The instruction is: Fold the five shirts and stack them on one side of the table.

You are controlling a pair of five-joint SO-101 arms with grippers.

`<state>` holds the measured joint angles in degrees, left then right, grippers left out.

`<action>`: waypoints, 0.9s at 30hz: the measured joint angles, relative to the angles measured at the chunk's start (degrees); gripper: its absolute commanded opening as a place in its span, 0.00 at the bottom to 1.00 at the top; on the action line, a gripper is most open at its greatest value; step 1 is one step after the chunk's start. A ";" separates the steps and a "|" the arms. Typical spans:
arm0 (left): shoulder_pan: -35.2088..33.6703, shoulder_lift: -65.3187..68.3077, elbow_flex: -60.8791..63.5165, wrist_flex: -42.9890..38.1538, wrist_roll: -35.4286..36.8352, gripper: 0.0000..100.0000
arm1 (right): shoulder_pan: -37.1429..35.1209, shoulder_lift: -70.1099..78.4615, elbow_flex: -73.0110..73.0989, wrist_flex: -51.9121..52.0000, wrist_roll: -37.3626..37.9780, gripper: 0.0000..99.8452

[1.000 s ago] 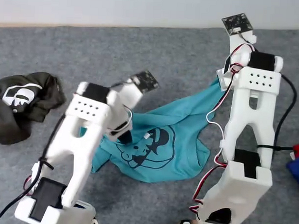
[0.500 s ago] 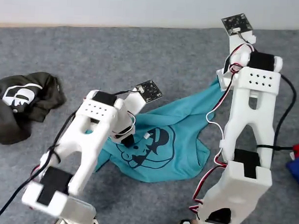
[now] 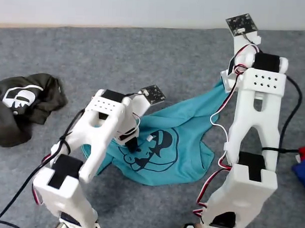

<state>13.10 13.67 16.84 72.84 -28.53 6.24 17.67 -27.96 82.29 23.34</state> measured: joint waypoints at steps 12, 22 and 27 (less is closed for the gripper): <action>-1.76 0.35 -2.11 0.00 0.00 0.04 | 0.00 0.00 0.00 0.00 0.00 0.01; -0.09 0.35 -2.11 2.37 0.00 0.14 | 0.00 0.00 0.00 0.00 0.00 0.01; 0.62 0.35 -2.11 3.16 0.00 0.18 | 0.00 0.00 0.00 0.00 0.00 0.01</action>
<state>13.71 14.02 14.73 76.00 -28.53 6.24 17.67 -27.96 82.29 23.34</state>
